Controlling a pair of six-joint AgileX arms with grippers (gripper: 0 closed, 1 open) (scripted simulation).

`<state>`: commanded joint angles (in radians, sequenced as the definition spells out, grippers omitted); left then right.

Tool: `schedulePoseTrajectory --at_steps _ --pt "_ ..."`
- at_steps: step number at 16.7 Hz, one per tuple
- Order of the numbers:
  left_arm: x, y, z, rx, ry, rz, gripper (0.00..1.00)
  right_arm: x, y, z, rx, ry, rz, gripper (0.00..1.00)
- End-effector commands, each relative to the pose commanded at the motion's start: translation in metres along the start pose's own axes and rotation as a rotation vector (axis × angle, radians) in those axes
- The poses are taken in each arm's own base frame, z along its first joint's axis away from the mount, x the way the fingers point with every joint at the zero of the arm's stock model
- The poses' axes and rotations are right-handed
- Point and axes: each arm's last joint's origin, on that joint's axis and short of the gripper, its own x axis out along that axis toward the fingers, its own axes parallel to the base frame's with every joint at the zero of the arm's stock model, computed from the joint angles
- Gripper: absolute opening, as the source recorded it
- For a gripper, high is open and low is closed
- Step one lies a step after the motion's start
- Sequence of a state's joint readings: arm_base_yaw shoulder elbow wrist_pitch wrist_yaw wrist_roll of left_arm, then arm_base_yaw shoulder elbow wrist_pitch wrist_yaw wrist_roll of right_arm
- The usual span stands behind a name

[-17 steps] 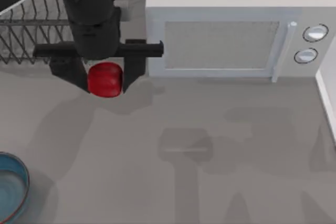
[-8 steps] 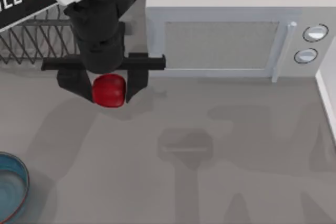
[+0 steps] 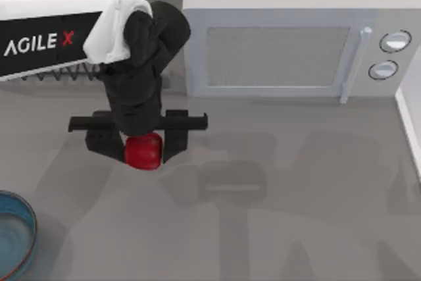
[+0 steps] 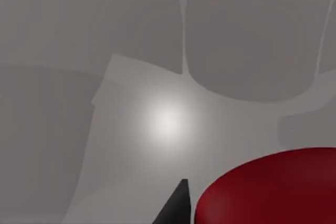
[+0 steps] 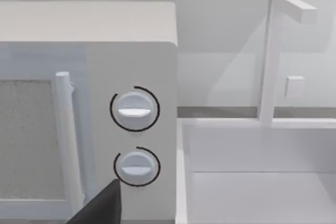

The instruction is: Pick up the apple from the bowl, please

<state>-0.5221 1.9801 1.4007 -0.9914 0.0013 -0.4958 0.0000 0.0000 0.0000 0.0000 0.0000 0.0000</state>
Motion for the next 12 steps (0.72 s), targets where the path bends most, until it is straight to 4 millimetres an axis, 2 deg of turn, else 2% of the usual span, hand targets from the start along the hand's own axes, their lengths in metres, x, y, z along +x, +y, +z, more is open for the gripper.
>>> schedulePoseTrajectory --at_steps 3,12 --pt "0.0000 0.0000 0.0000 0.000 0.000 0.000 0.00 0.0000 0.0000 0.0000 0.000 0.000 0.000 1.00" --pt "0.0000 0.0000 0.0000 0.000 0.000 0.000 0.68 0.0000 0.0000 0.0000 0.000 0.000 0.000 1.00"
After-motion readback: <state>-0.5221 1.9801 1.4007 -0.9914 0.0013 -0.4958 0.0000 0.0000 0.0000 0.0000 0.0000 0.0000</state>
